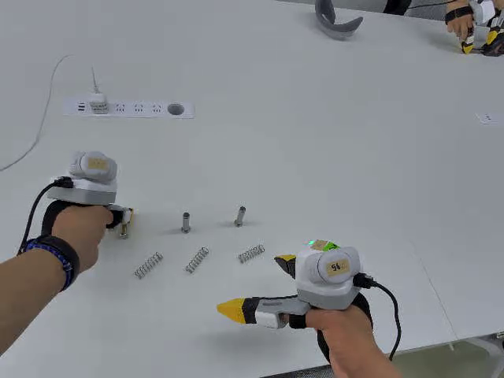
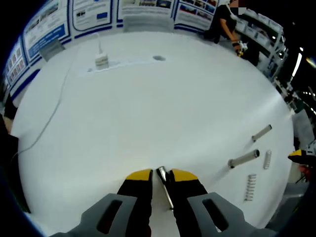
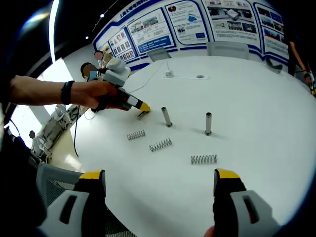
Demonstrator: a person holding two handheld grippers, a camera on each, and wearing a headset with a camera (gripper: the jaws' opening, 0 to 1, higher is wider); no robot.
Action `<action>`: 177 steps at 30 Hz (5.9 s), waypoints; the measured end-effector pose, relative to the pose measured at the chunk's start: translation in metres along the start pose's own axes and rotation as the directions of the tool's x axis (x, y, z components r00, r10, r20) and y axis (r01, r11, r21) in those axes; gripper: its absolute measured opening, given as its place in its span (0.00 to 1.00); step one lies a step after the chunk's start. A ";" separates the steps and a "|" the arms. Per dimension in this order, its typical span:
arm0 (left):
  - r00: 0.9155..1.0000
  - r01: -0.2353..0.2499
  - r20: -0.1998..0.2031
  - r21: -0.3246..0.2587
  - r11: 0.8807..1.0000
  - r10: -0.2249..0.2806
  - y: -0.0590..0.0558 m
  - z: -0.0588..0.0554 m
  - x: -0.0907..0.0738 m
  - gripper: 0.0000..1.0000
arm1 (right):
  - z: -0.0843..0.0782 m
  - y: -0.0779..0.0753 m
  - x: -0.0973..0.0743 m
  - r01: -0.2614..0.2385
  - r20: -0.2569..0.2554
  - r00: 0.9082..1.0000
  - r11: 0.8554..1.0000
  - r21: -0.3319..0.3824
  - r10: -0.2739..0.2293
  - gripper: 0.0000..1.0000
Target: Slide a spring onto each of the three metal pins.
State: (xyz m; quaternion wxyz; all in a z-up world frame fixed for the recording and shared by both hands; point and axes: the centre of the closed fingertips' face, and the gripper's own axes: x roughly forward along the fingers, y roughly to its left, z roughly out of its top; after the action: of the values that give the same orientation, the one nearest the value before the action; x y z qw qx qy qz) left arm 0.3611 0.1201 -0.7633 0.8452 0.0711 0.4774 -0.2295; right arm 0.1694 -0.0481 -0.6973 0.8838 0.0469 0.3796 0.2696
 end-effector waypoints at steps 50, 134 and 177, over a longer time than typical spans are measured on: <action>0.991 0.008 0.135 -0.085 0.996 0.004 0.019 -0.001 -0.050 0.07 | 0.001 -0.005 -0.003 -0.018 -0.011 1.000 1.000 -0.022 0.018 0.92; 0.990 -0.011 0.144 0.070 0.997 0.001 -0.009 -0.017 -0.058 0.09 | 0.005 0.002 -0.002 -0.041 0.006 0.999 0.999 -0.021 0.041 0.91; 0.976 0.087 0.194 0.044 0.995 -0.094 -0.013 -0.073 -0.097 0.49 | 0.005 0.003 0.004 -0.044 -0.001 0.999 0.998 -0.040 0.044 0.92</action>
State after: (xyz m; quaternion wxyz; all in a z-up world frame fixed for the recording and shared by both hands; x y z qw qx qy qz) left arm 0.2562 0.1645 -0.7201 0.8753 0.0411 0.3906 -0.2821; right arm 0.1737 -0.0432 -0.6957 0.8783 0.0375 0.3732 0.2966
